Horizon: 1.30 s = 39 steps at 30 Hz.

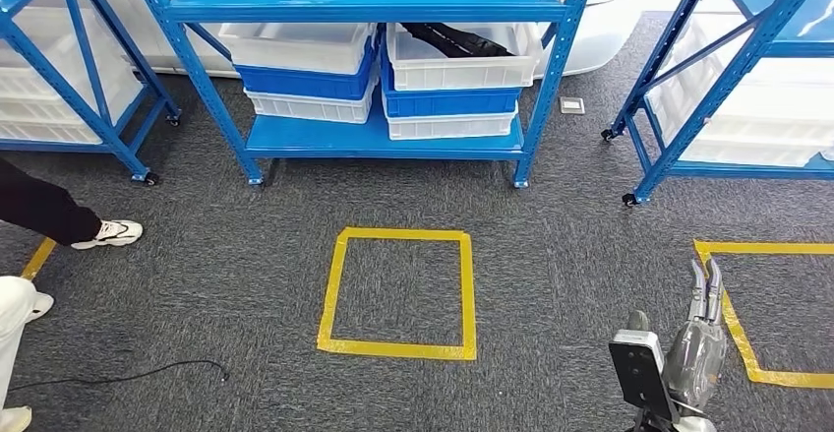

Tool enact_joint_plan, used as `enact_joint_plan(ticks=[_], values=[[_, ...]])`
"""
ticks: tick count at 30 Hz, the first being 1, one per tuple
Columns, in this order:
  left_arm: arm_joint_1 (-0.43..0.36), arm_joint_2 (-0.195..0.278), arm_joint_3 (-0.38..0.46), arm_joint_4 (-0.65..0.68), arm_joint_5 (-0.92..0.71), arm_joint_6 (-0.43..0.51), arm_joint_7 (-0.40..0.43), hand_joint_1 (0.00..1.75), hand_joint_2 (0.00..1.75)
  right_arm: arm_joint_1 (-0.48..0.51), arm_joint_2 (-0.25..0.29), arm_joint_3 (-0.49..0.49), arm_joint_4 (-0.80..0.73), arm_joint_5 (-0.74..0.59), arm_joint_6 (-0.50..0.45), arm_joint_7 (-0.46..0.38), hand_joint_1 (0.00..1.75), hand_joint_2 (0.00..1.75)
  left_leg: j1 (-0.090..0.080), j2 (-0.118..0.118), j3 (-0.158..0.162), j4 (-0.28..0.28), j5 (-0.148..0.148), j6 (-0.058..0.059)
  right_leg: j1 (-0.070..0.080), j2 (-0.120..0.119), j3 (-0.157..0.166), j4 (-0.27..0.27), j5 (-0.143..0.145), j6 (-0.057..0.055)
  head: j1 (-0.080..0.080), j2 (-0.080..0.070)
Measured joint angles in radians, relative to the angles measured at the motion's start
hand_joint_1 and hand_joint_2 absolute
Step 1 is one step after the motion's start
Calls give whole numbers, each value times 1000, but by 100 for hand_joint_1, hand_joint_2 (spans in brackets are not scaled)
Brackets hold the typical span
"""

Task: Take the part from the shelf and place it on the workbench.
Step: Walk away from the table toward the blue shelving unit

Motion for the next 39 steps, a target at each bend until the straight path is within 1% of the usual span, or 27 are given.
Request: enact_joint_plan(ticks=[1,2,3,4,5,6,7,8,9,10,11,12,39], values=[[2,0,0,0,0,0,0,0,0,1,2,0,0,1,1,0,0,0,5,1,-45,18,-51,-6,-3,3,17,-2,-13,3,0,0],[5,0,0,0,0,0,0,0,0,2,3,0,0,1,1,0,0,0,9,1,-81,16,-92,-11,-6,7,35,-3,-27,6,-1,0],[7,1,0,0,0,0,0,0,0,3,5,0,0,1,2,0,0,0,12,2,-109,-2,-106,-15,-9,10,53,-3,-41,10,-1,0],[8,1,0,1,0,1,0,0,0,4,6,0,0,1,2,0,0,0,14,3,-129,-38,-82,-16,-12,11,72,-3,-56,14,-1,0],[10,2,0,2,0,1,0,0,0,5,6,0,0,1,2,0,0,0,15,5,-142,-87,-17,-15,-14,11,85,-4,-69,19,-1,0],[12,3,1,3,1,1,0,0,0,5,7,0,0,1,3,0,0,0,13,8,-155,-138,51,-10,-13,12,98,-3,-81,24,-1,0],[14,4,1,4,0,1,0,0,0,5,7,0,0,1,3,0,0,0,11,8,-165,-178,105,-4,-11,14,104,-2,-94,31,-2,0],[16,5,1,5,1,1,0,0,0,6,8,0,0,1,4,0,0,0,8,7,-171,-205,138,5,-9,15,113,0,-102,39,-2,0],[17,5,1,5,1,1,0,0,0,7,8,0,-1,2,4,1,0,0,6,4,-175,-218,140,15,-4,17,123,4,-107,49,-1,0],[17,5,1,5,1,1,0,0,0,8,9,0,-2,2,5,1,0,0,5,2,-169,-224,140,23,-1,18,129,5,-109,57,0,0],[17,4,1,5,2,1,0,0,0,8,9,0,-3,2,5,1,0,0,4,1,-164,-229,143,29,2,18,137,7,-108,63,1,0],[18,4,1,5,2,1,0,0,0,8,9,-1,-4,3,5,1,0,0,4,1,-161,-232,145,33,4,18,139,8,-107,67,2,0],[18,4,1,5,2,1,0,0,0,8,9,-1,-4,3,5,1,0,0,4,1,-159,-232,145,34,5,18,139,7,-108,67,2,0]])
